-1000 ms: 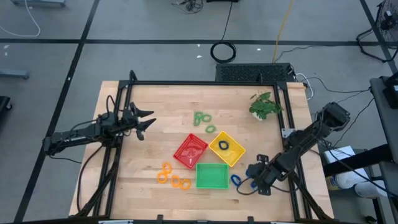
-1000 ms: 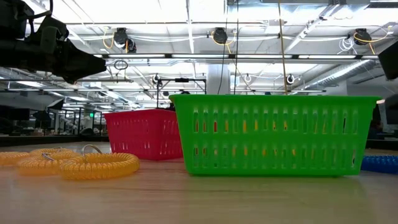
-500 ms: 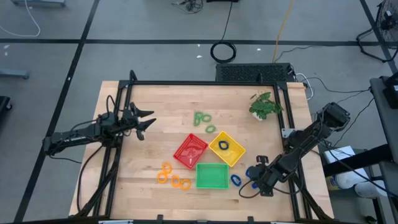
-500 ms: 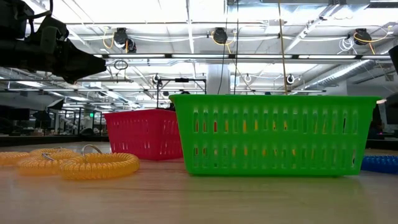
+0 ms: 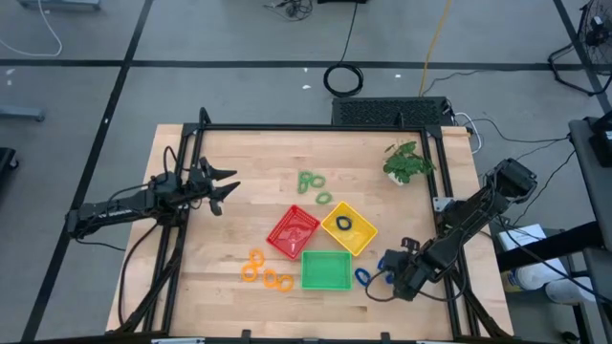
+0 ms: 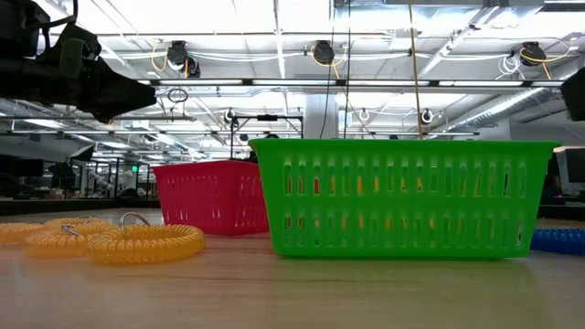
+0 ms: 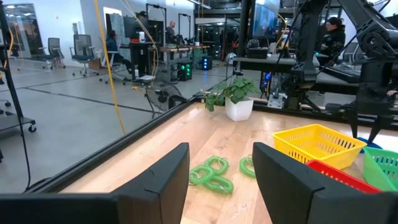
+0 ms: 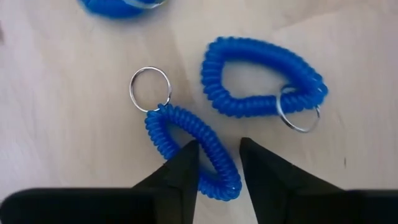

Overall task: Sort spring keychains
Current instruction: Put the blue spring keychain into the yellow bin

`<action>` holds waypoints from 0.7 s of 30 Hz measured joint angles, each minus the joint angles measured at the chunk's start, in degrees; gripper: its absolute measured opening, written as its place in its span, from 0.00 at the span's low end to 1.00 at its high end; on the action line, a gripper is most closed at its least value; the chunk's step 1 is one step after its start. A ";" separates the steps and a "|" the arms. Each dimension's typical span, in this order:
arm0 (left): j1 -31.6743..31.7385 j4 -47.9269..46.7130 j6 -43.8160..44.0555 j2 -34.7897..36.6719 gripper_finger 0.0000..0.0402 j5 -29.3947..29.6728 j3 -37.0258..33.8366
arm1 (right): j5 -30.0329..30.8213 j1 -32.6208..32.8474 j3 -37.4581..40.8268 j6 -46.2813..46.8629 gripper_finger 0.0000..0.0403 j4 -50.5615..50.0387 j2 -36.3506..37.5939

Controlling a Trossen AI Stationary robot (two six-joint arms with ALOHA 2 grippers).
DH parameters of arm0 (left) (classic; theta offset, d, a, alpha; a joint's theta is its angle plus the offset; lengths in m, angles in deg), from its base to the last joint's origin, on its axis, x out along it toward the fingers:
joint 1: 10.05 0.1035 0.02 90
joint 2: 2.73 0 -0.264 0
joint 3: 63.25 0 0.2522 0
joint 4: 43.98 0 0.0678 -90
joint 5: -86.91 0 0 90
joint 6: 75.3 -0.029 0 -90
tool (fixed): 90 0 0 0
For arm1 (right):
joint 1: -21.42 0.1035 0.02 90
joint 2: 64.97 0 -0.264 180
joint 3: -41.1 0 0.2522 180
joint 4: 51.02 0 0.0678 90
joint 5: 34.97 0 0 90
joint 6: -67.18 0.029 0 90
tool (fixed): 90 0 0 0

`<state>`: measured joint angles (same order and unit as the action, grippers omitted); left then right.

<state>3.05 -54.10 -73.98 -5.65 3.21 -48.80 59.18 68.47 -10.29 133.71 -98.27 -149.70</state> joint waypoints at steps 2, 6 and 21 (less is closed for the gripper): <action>0.00 -0.02 0.00 -0.02 0.46 0.00 0.02 | 0.15 0.00 0.00 5.16 0.25 -0.02 0.00; 0.00 -0.01 0.00 -0.01 0.46 0.00 0.01 | 0.82 -0.02 0.00 12.78 0.22 -0.18 0.03; 0.00 0.00 0.00 -0.02 0.46 0.00 0.00 | 8.58 0.02 0.02 30.40 0.09 0.07 0.09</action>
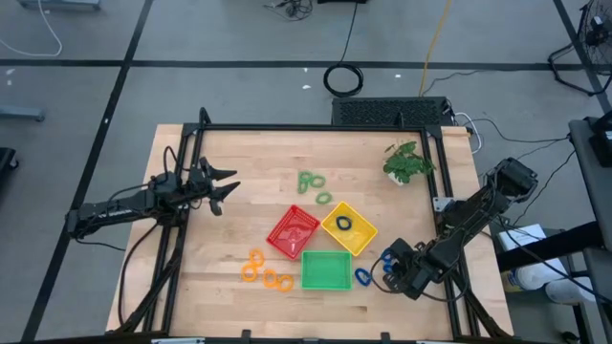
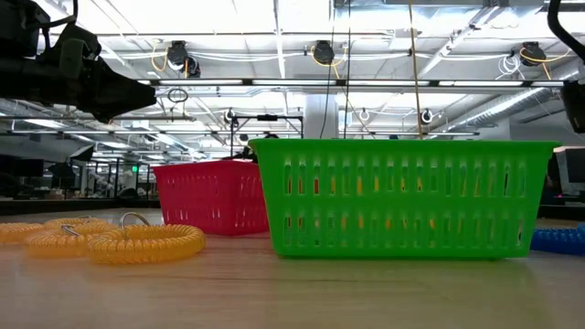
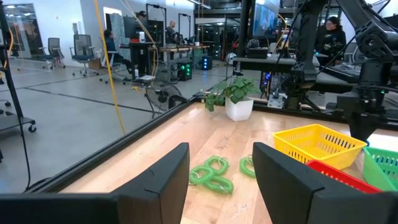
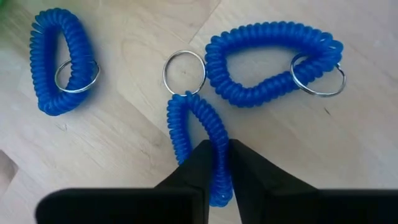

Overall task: Sort spring keychains
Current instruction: Put the blue spring keychain into the yellow bin

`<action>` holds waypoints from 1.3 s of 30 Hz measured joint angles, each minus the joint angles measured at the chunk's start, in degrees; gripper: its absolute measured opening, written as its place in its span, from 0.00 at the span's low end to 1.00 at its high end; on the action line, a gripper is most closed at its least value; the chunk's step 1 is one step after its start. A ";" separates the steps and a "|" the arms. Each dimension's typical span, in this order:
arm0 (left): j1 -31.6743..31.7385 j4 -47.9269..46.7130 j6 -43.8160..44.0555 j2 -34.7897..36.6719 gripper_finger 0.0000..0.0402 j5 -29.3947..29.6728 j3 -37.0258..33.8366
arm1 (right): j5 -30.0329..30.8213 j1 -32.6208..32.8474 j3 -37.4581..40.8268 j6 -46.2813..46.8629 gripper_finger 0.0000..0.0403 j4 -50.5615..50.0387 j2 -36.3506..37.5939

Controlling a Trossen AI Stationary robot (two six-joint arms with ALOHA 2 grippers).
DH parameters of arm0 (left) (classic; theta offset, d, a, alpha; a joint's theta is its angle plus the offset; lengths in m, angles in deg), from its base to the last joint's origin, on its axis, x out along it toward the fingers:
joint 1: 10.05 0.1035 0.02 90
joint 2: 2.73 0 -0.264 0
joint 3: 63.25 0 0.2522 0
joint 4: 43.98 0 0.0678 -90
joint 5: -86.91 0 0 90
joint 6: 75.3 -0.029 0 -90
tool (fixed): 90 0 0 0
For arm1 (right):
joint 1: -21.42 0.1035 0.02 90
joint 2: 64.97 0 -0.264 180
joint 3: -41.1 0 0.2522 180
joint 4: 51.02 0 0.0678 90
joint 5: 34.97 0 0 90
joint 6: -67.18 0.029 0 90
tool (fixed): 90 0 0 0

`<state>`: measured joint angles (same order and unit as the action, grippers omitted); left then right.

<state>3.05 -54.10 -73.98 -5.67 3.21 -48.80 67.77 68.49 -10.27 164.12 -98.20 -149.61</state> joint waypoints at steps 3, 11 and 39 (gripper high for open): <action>0.00 -0.02 0.00 0.01 0.46 0.00 0.01 | 0.21 0.00 0.00 -0.48 0.07 0.14 0.00; 0.00 0.00 0.00 0.00 0.46 0.00 0.01 | 0.62 0.00 0.00 -1.46 0.05 0.23 0.00; -0.01 -0.02 0.00 0.01 0.46 0.00 0.02 | 1.21 1.11 0.00 -7.55 0.06 3.71 0.46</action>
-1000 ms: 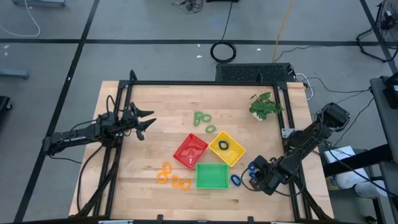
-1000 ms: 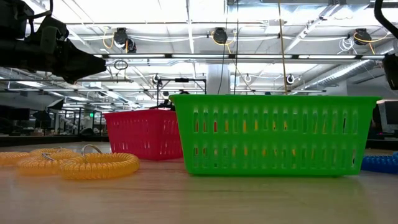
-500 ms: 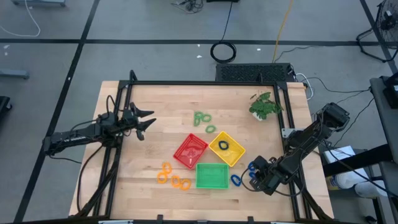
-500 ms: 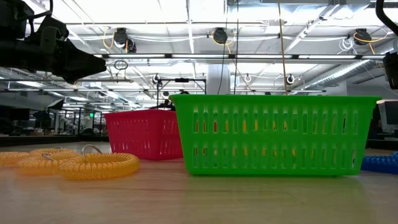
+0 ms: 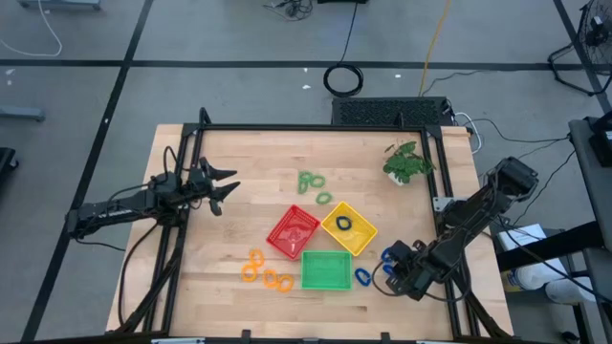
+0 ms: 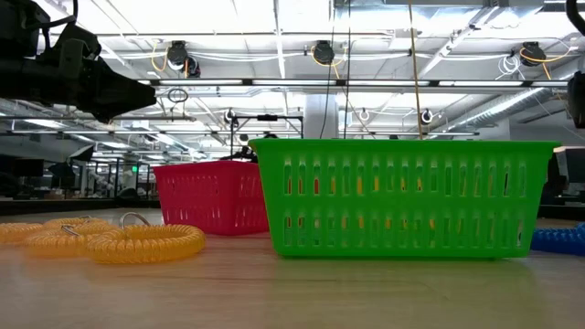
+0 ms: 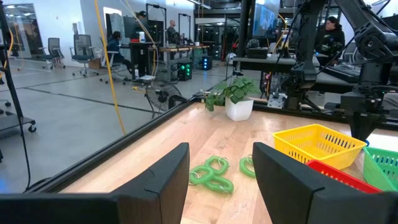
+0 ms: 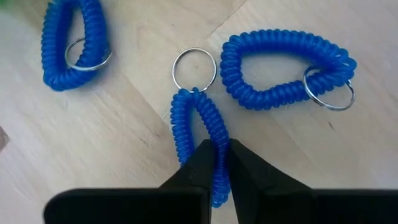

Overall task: Sort spring keychains
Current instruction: Put the blue spring keychain into the yellow bin

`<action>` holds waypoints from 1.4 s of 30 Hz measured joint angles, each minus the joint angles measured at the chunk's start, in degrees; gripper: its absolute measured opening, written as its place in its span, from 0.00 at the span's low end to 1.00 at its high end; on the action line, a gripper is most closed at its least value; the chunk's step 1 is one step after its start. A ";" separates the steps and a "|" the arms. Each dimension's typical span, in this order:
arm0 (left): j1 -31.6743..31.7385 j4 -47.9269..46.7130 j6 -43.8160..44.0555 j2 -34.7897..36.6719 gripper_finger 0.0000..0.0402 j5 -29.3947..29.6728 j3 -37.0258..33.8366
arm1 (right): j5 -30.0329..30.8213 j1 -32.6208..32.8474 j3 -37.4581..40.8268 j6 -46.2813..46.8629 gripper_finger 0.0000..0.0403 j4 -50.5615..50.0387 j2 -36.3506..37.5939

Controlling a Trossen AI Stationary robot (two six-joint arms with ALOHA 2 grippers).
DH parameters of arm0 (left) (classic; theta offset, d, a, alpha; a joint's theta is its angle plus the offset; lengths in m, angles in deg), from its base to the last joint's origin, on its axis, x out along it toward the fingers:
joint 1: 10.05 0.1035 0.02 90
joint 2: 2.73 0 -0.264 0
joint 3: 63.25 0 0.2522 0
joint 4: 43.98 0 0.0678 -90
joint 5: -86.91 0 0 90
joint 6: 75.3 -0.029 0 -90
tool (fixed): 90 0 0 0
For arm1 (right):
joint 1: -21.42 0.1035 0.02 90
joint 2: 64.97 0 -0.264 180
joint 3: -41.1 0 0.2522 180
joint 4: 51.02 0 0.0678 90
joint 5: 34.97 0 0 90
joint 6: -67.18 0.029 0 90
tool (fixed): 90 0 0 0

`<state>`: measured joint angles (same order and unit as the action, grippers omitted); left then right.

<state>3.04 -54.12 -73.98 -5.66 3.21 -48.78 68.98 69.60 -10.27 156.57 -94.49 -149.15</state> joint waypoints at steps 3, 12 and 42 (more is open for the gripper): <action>-0.01 0.00 0.00 -0.01 0.46 0.00 -0.02 | 0.81 0.08 0.00 -0.65 0.05 0.42 1.43; -0.01 0.02 0.00 0.01 0.46 0.00 0.00 | 8.00 0.02 0.26 -7.84 0.04 0.66 7.10; 0.00 0.00 0.00 0.01 0.46 0.00 -0.01 | 13.15 0.18 0.04 -21.02 0.03 1.25 16.15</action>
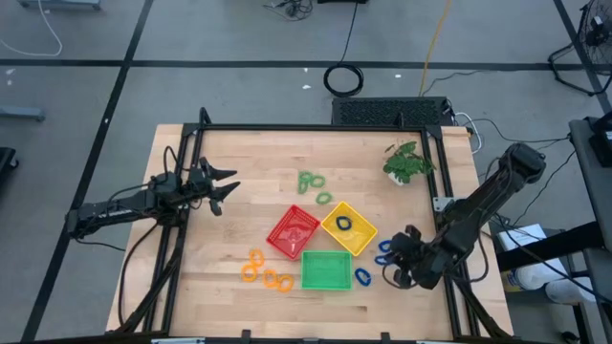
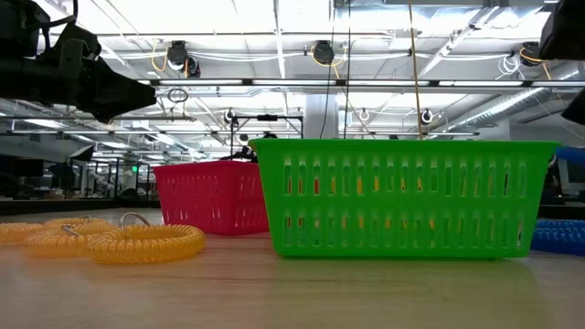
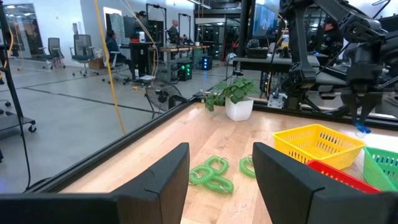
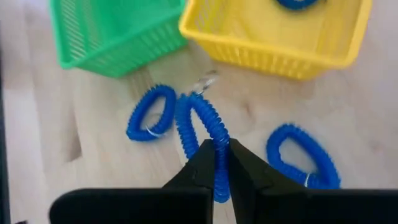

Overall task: Sort spring keychains
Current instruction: Put the blue spring keychain into the yellow bin

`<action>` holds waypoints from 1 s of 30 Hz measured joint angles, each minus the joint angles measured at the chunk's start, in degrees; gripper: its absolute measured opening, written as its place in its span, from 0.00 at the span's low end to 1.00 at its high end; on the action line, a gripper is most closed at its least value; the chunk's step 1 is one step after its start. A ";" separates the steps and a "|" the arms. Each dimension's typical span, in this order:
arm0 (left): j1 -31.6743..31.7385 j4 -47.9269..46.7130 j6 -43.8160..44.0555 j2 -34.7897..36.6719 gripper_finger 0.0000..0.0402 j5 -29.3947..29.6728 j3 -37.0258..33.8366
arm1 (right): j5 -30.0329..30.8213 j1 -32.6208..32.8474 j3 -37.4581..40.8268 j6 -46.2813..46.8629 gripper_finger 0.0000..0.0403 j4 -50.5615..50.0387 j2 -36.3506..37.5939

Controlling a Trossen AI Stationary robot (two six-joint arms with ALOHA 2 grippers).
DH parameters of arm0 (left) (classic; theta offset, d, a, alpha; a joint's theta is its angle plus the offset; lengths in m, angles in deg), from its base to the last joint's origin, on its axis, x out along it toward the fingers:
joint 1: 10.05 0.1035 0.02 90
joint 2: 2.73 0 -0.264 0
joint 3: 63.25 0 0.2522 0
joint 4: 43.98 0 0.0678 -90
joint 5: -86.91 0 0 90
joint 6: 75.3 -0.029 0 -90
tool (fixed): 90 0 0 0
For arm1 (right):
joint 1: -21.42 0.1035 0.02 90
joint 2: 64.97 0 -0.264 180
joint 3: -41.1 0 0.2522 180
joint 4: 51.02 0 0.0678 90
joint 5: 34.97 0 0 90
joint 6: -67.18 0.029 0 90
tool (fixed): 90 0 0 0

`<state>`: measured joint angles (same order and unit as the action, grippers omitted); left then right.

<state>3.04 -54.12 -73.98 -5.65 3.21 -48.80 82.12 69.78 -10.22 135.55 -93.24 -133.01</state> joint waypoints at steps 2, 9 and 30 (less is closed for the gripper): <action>0.00 0.01 0.00 0.00 0.46 0.00 0.00 | 1.04 0.00 0.00 -2.16 0.03 0.62 1.06; 0.00 0.00 0.00 0.00 0.46 0.00 0.00 | 9.39 -0.18 -0.02 -17.28 0.03 8.93 2.59; 0.00 0.02 0.00 -0.02 0.46 0.00 0.00 | 14.87 -16.99 -0.07 -39.98 0.03 25.51 1.42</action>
<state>3.05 -54.10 -73.98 -5.67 3.21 -48.80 97.00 52.79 -10.29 95.57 -67.72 -131.59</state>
